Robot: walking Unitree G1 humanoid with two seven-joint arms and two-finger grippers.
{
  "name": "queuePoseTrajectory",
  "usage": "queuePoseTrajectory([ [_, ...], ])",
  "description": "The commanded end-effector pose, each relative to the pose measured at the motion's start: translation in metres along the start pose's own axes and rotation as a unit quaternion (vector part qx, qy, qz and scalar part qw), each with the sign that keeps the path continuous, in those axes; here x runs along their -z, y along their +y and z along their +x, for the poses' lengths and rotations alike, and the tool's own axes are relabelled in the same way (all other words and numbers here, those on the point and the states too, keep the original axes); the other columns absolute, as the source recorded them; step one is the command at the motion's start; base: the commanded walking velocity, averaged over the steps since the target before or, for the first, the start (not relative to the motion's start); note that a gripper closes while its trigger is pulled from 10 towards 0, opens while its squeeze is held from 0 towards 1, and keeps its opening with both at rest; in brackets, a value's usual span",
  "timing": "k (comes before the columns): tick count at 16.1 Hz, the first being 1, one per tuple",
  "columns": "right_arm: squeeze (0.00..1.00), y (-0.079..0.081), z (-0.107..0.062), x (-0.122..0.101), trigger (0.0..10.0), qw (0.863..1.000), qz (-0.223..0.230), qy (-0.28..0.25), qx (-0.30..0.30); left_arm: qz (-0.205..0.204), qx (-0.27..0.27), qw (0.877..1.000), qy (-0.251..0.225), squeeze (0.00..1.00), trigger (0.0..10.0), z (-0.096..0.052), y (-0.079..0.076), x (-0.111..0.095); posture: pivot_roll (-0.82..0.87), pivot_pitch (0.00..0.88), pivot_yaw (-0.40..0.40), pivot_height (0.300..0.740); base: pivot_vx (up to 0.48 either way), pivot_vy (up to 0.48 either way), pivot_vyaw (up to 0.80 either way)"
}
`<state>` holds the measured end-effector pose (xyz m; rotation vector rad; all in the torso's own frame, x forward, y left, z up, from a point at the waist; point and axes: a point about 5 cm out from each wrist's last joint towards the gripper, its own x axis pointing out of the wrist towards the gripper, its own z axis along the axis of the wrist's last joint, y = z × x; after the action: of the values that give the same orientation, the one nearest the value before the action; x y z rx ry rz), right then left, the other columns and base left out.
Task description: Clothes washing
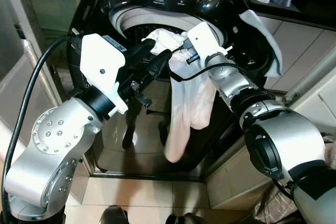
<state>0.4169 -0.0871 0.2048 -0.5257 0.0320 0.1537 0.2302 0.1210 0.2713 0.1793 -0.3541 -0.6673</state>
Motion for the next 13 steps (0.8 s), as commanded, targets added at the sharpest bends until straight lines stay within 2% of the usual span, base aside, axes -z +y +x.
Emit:
queuePoseTrajectory([
  [1,0.0,-0.008,0.001,-0.004,10.0,0.999,0.044,0.003,0.012,-0.001,0.012,1.0,0.001,0.0,10.0,0.0,-0.005,-0.001,0.28,0.068,-0.156,0.74,0.0,0.0,0.0],
  [2,1.0,-0.011,0.002,-0.006,10.0,0.994,0.112,0.007,0.013,-0.002,0.013,1.0,0.002,0.0,10.0,0.0,-0.005,0.0,0.28,0.068,-0.156,0.74,0.0,0.0,0.0],
  [3,1.0,-0.012,0.002,-0.006,10.0,0.985,0.174,0.015,0.012,-0.002,0.013,1.0,0.002,0.0,10.0,0.001,-0.005,0.0,0.27,0.065,-0.153,0.74,0.0,0.0,0.0],
  [4,1.0,-0.016,0.003,-0.01,10.0,0.955,0.295,0.021,0.014,-0.002,0.013,1.0,0.003,0.0,10.0,0.002,-0.005,0.001,0.27,0.064,-0.153,0.74,0.0,0.0,0.0],
  [5,1.0,-0.02,0.004,-0.018,10.0,0.925,0.38,0.013,0.013,-0.004,0.012,1.0,0.003,0.0,10.0,0.002,-0.005,0.001,0.27,0.064,-0.153,0.74,0.0,0.0,0.0],
  [6,1.0,-0.024,0.005,-0.028,10.0,0.914,0.407,-0.003,0.009,-0.005,0.011,1.0,0.004,0.0,10.0,0.003,-0.005,0.002,0.27,0.064,-0.153,0.74,0.0,0.0,0.0],
  [7,1.0,-0.03,0.006,-0.042,10.0,0.911,0.411,-0.028,0.006,-0.007,0.011,1.0,0.004,0.0,10.0,0.003,-0.005,0.004,0.26,0.064,-0.152,0.74,0.0,0.0,0.0],
  [9,1.0,-0.035,0.006,-0.049,10.0,0.911,0.411,-0.041,0.013,-0.007,0.005,1.0,0.004,0.0,10.0,0.004,-0.005,0.004,0.26,0.065,-0.154,0.74,0.0,0.0,0.0],
  [11,1.0,-0.043,0.006,-0.059,10.0,0.911,0.407,-0.062,0.02,-0.011,0.002,0.999,0.036,0.0,10.0,-0.001,-0.008,0.02,0.26,0.069,-0.155,0.74,0.0,0.0,0.0],
  [13,1.0,-0.049,0.006,-0.062,10.0,0.927,0.365,-0.074,0.029,-0.01,0.023,0.997,0.076,0.0,10.0,-0.01,-0.02,0.037,0.26,0.072,-0.156,0.74,0.0,0.0,0.0],
])
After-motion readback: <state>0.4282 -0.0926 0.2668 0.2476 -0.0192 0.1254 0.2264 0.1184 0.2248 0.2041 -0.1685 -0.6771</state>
